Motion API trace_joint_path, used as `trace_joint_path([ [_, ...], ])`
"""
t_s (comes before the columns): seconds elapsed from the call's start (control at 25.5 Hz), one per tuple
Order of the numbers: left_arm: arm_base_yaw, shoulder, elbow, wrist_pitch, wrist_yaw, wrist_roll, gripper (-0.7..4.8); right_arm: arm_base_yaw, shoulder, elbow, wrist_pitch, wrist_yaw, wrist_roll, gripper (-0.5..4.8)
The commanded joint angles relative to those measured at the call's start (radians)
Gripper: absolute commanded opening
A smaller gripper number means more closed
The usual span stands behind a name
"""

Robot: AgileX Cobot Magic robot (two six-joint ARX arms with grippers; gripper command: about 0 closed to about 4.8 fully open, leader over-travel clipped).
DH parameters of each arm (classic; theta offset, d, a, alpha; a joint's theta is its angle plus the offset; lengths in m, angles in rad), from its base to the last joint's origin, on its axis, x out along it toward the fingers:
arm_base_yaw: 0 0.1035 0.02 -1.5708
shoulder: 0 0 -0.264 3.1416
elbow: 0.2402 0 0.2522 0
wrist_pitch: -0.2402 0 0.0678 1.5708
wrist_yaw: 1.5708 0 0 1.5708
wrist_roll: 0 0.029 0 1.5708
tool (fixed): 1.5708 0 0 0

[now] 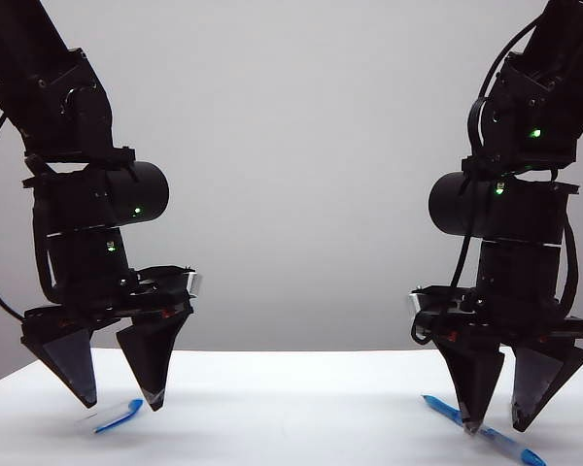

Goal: Pick up the pen and remove the cap.

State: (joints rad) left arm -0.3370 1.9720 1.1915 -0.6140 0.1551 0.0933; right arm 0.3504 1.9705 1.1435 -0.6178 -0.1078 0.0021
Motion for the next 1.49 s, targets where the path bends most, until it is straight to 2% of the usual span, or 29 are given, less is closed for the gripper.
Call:
trace_joint_path([
  [0.04, 0.0, -0.012, 0.003, -0.009, 0.002, 0.0, 4.79, 0.002, -0.01, 0.002, 0.0, -0.016, -0.002, 2.77],
  [0.12, 0.0, -0.034, 0.003, -0.013, -0.008, 0.002, 4.79, 0.003, -0.034, 0.002, 0.001, -0.054, 0.015, 2.77],
  [0.24, 0.0, -0.077, 0.003, -0.026, -0.057, 0.004, 4.79, 0.003, -0.082, 0.003, -0.004, -0.055, 0.027, 2.77],
  [0.43, 0.0, -0.194, 0.003, -0.122, -0.129, 0.022, 4.79, 0.003, -0.209, 0.003, -0.079, -0.056, 0.027, 2.69],
  [0.47, 0.0, -0.222, 0.003, -0.142, -0.138, 0.03, 4.79, 0.003, -0.24, 0.003, -0.091, -0.061, 0.027, 2.53],
  [0.51, 0.0, -0.259, 0.002, -0.158, -0.146, 0.03, 4.79, 0.003, -0.281, 0.001, -0.097, -0.08, 0.027, 2.14],
  [0.55, 0.0, -0.319, 0.001, -0.163, -0.148, 0.03, 4.79, 0.003, -0.358, 0.001, -0.089, -0.101, 0.029, 1.24],
  [0.59, 0.001, -0.373, 0.0, -0.157, -0.149, 0.029, 4.79, 0.003, -0.413, 0.001, -0.075, -0.101, 0.043, 0.92],
  [0.67, 0.001, -0.506, 0.0, -0.151, -0.148, 0.005, 4.79, 0.003, -0.569, 0.002, -0.028, -0.1, 0.06, 0.68],
  [0.75, 0.001, -0.652, -0.001, -0.143, -0.15, 0.009, 4.79, -0.001, -0.734, 0.002, 0.009, -0.039, 0.08, 0.46],
  [0.79, 0.001, -0.741, -0.005, -0.127, -0.156, 0.03, 4.74, -0.011, -0.833, 0.001, 0.026, -0.01, 0.08, 0.44],
  [0.86, 0.005, -0.873, -0.006, -0.105, -0.176, 0.082, 4.25, -0.034, -0.982, 0.001, 0.055, 0.032, 0.079, 0.42],
  [0.98, 0.018, -0.995, -0.019, -0.091, -0.251, 0.127, 4.25, -0.081, -1.116, 0.001, 0.062, 0.059, 0.076, 0.39],
  [1.18, 0.085, -1.197, -0.1, -0.074, -0.267, 0.14, 4.18, -0.194, -1.306, -0.028, 0.101, 0.068, 0.064, 0.19],
  [1.34, 0.191, -1.375, -0.242, -0.01, -0.266, 0.142, 3.47, -0.279, -1.423, -0.111, 0.167, -0.021, 0.065, 0.04],
  [1.41, 0.243, -1.476, -0.322, 0.024, -0.263, 0.141, 3.31, -0.304, -1.47, -0.172, 0.195, -0.051, 0.066, -0.01],
  [1.49, 0.306, -1.65, -0.46, 0.097, -0.197, 0.1, 3.3, -0.324, -1.554, -0.319, 0.276, -0.047, 0.092, -0.01],
])
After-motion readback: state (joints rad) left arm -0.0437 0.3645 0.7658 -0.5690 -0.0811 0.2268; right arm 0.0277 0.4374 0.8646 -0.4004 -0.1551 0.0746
